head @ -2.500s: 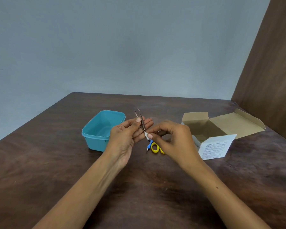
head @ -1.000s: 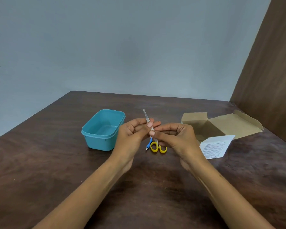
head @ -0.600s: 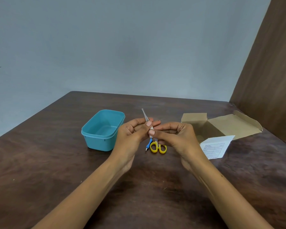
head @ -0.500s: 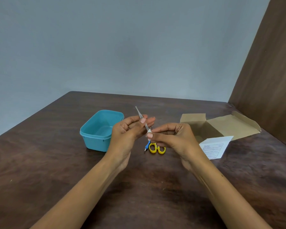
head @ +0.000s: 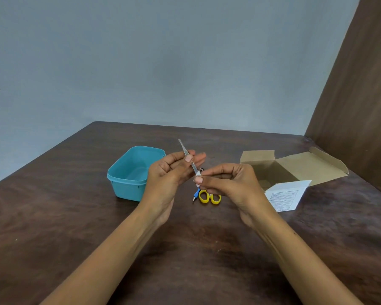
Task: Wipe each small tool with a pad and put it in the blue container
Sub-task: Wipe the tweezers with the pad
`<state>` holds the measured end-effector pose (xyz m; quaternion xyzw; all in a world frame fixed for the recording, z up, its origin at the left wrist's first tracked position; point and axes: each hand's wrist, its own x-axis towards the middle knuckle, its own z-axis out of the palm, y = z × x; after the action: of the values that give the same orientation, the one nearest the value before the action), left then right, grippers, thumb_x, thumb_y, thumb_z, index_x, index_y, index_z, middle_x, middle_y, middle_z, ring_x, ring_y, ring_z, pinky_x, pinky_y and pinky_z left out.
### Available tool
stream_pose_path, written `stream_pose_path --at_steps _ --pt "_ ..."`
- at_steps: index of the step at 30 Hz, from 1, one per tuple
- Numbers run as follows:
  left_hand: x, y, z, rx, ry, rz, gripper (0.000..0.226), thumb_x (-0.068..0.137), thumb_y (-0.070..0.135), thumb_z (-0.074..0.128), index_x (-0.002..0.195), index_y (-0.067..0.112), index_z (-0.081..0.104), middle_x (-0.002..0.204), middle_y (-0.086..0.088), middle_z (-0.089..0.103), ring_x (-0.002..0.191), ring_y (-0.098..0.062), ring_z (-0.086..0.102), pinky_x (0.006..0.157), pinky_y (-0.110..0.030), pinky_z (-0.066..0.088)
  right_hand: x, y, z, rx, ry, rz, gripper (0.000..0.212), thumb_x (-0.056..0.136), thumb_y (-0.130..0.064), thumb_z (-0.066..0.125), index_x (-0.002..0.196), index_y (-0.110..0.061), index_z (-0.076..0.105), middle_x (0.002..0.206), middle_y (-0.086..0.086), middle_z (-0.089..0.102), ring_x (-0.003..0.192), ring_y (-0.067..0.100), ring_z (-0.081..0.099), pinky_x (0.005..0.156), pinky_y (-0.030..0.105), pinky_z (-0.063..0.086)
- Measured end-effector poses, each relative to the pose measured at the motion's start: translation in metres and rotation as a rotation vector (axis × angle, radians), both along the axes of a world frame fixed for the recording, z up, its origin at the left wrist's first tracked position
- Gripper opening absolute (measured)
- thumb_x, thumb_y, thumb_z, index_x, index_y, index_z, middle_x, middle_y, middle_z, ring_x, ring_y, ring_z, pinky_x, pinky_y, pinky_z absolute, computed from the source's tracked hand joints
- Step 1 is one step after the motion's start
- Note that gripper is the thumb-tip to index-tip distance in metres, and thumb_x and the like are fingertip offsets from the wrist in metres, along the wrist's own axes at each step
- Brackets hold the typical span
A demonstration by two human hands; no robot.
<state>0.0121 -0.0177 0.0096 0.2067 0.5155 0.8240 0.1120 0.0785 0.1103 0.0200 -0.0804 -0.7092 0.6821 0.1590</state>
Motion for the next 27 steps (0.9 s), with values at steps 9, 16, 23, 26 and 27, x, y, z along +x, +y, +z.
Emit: stream_pose_path --at_steps 9,16,23,26,27 --pt "-0.0005 -0.0001 -0.0015 -0.109 0.043 -0.003 0.016 0.091 0.011 0.055 0.103 0.008 0.065 0.101 -0.008 0.074 0.097 -0.018 0.070 0.085 -0.028 0.056 0.0004 0.0012 -0.0025 0.022 0.069 -0.090 0.015 0.064 -0.005 0.082 0.077 -0.003 0.074 0.074 0.010 0.074 0.064 0.015 0.069 0.057 0.019 0.053" --pt "0.0032 0.0049 -0.0046 -0.201 0.068 0.007 0.013 0.087 0.015 0.061 0.097 0.014 0.070 0.091 -0.006 0.076 0.087 -0.016 0.072 0.075 -0.021 0.057 -0.0022 0.0023 -0.0046 0.033 0.114 -0.161 0.015 0.063 -0.005 0.083 0.076 -0.006 0.075 0.078 0.009 0.075 0.074 0.021 0.072 0.067 0.028 0.058" --pt "0.0026 0.0037 -0.0046 -0.191 0.079 -0.004 0.015 0.090 0.014 0.057 0.099 0.011 0.070 0.095 -0.008 0.075 0.090 -0.020 0.072 0.075 -0.026 0.058 -0.0032 0.0020 -0.0059 0.011 0.088 -0.125 0.016 0.064 -0.006 0.082 0.078 -0.005 0.074 0.076 0.010 0.075 0.069 0.018 0.071 0.060 0.024 0.056" --pt "-0.0008 0.0007 -0.0016 -0.106 0.051 0.027 0.017 0.092 0.015 0.053 0.101 0.008 0.066 0.100 -0.008 0.074 0.096 -0.019 0.070 0.081 -0.029 0.058 -0.0024 0.0014 -0.0058 0.020 0.052 -0.088 0.018 0.063 -0.004 0.083 0.077 -0.002 0.074 0.073 0.012 0.074 0.062 0.015 0.068 0.056 0.020 0.053" --pt "-0.0025 -0.0010 0.0003 -0.070 0.033 0.034 0.018 0.093 0.016 0.052 0.102 0.007 0.065 0.100 -0.008 0.074 0.097 -0.019 0.070 0.082 -0.029 0.057 -0.0019 0.0014 -0.0058 0.032 0.044 -0.088 0.017 0.062 -0.004 0.084 0.076 -0.002 0.074 0.072 0.012 0.074 0.060 0.015 0.067 0.056 0.020 0.053"
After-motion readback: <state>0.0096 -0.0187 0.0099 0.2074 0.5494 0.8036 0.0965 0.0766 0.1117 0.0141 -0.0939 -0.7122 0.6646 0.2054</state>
